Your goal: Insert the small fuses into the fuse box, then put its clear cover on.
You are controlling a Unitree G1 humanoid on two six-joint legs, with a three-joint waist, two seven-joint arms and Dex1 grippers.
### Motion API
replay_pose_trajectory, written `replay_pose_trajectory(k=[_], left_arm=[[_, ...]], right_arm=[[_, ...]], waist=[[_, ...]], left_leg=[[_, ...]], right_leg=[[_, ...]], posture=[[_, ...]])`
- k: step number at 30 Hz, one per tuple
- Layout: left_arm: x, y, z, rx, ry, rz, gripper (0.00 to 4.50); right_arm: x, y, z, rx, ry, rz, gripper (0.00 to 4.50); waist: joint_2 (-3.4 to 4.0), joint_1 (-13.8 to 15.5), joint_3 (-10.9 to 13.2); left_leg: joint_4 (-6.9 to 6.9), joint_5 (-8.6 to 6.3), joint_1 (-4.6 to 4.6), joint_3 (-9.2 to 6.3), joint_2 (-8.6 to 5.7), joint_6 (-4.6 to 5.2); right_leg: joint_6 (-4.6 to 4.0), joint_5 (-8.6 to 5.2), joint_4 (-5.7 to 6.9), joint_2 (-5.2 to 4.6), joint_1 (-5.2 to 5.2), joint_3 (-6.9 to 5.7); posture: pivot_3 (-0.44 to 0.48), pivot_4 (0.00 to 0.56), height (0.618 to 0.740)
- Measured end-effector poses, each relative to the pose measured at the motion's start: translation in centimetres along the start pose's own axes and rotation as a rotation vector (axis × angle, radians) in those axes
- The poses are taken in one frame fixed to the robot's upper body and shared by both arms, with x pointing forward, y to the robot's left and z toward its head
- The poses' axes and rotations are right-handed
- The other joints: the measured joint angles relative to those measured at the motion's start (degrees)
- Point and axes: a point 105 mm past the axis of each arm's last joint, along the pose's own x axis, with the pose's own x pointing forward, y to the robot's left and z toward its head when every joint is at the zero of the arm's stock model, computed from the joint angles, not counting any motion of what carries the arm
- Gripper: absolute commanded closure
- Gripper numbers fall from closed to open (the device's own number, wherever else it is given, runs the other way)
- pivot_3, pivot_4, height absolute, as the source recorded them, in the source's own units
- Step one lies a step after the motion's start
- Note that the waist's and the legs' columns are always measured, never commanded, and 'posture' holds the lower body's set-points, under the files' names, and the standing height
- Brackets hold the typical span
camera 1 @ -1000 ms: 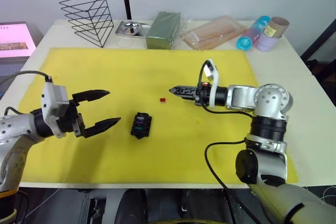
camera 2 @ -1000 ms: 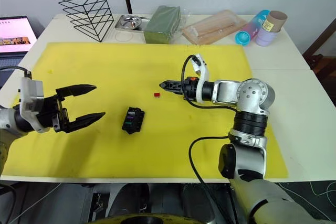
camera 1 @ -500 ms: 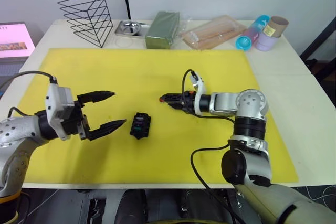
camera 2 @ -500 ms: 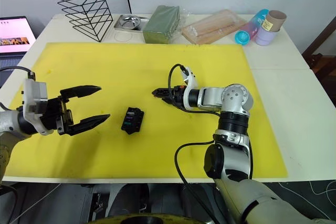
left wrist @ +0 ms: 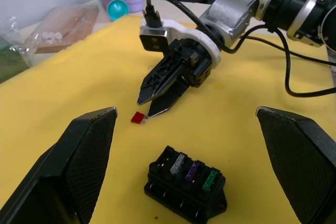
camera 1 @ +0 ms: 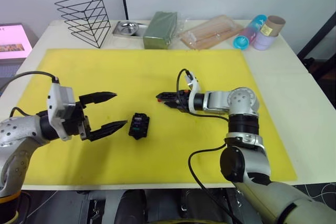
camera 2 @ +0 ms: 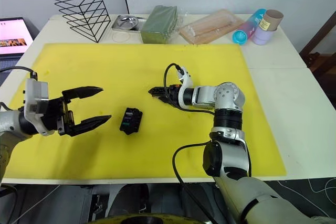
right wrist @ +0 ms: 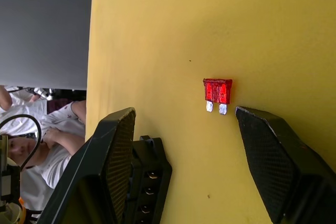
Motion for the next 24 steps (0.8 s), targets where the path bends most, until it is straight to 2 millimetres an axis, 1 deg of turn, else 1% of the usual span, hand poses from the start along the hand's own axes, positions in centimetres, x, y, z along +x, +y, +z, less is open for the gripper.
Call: replay_pose_trajectory(k=[7, 10, 11, 18, 24], left_arm=[[0.1, 0.2, 0.2, 0.008, -0.005, 0.004, 0.00], [0.2, 0.2, 0.1, -0.001, 0.000, 0.007, 0.00], [0.2, 0.2, 0.1, -0.004, 0.001, 0.006, 0.00], [0.3, 0.1, 0.0, -0.009, 0.004, 0.007, 0.00], [0.4, 0.0, -0.3, -0.018, 0.008, 0.002, 0.00]], right_arm=[[0.5, -0.2, 0.1, -0.005, -0.009, -0.006, 1.32], [0.7, -0.3, 0.1, -0.008, -0.015, -0.013, 1.85], [0.8, -0.5, 0.1, -0.007, -0.015, -0.019, 2.16], [1.2, -0.7, 0.0, -0.019, -0.018, -0.036, 2.16], [1.7, -1.0, 0.0, 0.010, -0.034, -0.035, 2.16]], waist=[[0.00, -0.4, 0.0], [0.00, -0.4, 0.0], [0.00, -0.4, 0.0], [-0.01, -0.5, 0.0], [-0.02, -0.5, 0.0]], left_leg=[[0.00, 0.00, 0.04, 0.00, 0.01, 0.00], [-0.01, 0.00, 0.06, 0.00, 0.01, 0.00], [-0.01, 0.00, 0.06, 0.00, 0.01, 0.00], [-0.01, 0.00, 0.08, 0.00, 0.03, 0.00], [-0.01, 0.00, 0.18, 0.00, 0.05, 0.00]], right_leg=[[0.00, 0.00, 0.00, 0.01, 0.03, 0.00], [0.00, 0.00, 0.00, 0.01, 0.05, 0.00], [0.00, 0.00, 0.00, 0.01, 0.04, 0.00], [0.00, 0.00, 0.00, 0.02, 0.05, 0.01], [0.00, 0.00, 0.01, 0.03, 0.14, 0.01]], posture=[[0.000, 0.150, 0.740], [0.000, 0.150, 0.740], [0.000, 0.150, 0.740], [0.000, 0.150, 0.740], [0.000, 0.150, 0.740]])
